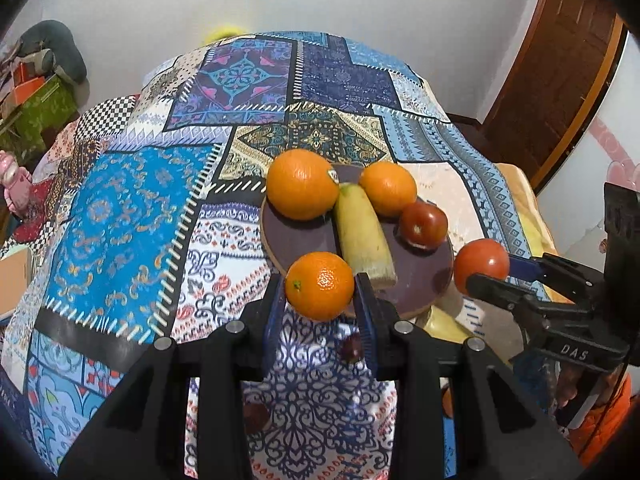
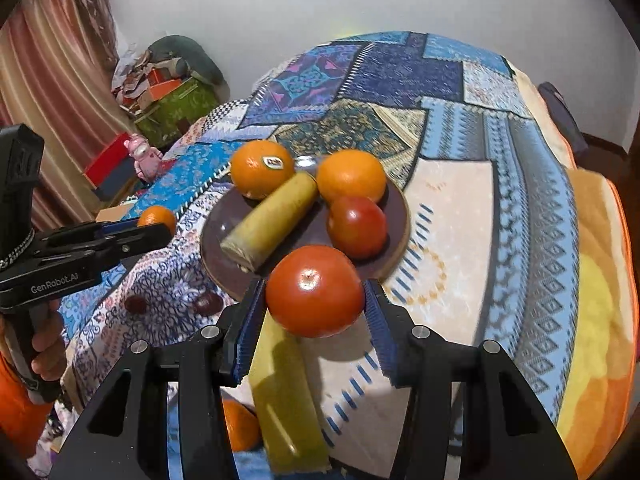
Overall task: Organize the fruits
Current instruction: 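Set the mandarin and tomato on the plate and open both tools, then withdraw both tools from the plate, moving the right tool toward the other cucumber, then grasp the yellow cucumber with the right tool while the left tool grasps a dark grape, then lay the cucumber on the plate with the right tool while the left tool drops the grape there, then grasp the loose mandarin with the right tool while the left tool grasps another grape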
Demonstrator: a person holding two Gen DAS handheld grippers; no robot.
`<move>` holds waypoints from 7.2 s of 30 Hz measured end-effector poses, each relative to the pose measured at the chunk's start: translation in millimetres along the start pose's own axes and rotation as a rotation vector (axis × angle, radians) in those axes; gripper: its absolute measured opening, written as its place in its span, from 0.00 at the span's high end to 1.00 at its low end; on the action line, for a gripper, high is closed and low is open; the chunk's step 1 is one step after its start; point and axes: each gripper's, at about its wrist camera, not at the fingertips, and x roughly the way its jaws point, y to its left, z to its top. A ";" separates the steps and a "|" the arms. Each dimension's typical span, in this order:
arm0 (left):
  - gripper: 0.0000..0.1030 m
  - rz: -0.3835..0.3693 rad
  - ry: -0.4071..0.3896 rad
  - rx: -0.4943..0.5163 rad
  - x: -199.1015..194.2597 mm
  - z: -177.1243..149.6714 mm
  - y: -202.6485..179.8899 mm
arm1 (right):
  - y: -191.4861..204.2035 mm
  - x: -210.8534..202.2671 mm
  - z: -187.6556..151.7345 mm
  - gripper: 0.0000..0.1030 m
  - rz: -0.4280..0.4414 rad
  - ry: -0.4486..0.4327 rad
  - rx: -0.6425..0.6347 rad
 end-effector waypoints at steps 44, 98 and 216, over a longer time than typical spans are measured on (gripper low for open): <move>0.58 0.021 -0.012 0.019 -2.1 16.1 3.0 | 14.5 6.2 14.3 0.53 -0.017 -0.002 -0.071; 0.77 0.114 0.077 -0.052 -6.5 -83.7 38.1 | -7.4 0.0 -67.8 0.66 -0.066 0.145 -0.030; 0.83 0.004 0.144 0.050 39.7 -44.9 -24.4 | 6.0 27.6 -36.3 0.67 0.006 0.117 -0.037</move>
